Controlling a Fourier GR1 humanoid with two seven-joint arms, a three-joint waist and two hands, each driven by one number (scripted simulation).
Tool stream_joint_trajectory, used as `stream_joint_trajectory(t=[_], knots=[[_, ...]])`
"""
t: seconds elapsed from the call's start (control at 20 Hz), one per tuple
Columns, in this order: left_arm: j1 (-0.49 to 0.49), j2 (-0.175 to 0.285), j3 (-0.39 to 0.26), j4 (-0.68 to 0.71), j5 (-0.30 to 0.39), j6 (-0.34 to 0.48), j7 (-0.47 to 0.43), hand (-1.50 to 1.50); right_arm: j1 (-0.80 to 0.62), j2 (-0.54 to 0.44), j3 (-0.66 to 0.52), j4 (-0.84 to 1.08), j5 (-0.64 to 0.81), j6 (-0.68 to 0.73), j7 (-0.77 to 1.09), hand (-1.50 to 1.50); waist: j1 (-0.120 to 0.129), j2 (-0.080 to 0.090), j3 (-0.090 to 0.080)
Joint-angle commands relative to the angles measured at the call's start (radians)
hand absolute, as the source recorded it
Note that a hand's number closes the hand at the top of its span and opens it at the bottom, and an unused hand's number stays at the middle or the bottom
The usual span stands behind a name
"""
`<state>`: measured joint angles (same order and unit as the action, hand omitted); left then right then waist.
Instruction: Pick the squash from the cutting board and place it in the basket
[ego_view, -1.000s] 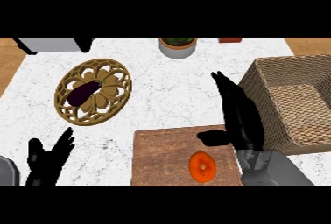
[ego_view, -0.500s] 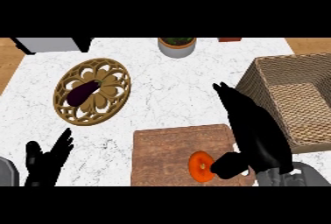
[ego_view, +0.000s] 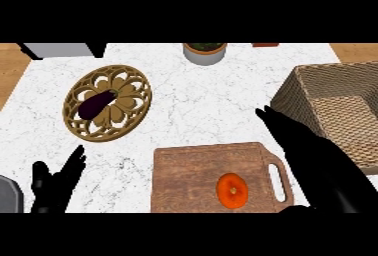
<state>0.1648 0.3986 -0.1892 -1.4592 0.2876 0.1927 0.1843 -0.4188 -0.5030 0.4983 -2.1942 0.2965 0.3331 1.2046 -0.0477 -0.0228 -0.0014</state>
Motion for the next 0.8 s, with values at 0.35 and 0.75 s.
stream_joint_trajectory(t=[0.35, 0.75], knots=[[-0.023, -0.027, -0.027, 0.002, -0.013, 0.004, 0.078, 0.00, 0.082, -0.005, 0.048, -0.114, 0.007, 0.027, 0.282, -1.50, 0.028, 0.016, -0.001], [-0.041, -0.031, 0.000, 0.083, -0.023, -0.022, 0.029, 0.00, 0.072, 0.083, 0.123, 0.032, 0.141, 0.028, 0.253, -1.50, 0.042, 0.022, -0.002]])
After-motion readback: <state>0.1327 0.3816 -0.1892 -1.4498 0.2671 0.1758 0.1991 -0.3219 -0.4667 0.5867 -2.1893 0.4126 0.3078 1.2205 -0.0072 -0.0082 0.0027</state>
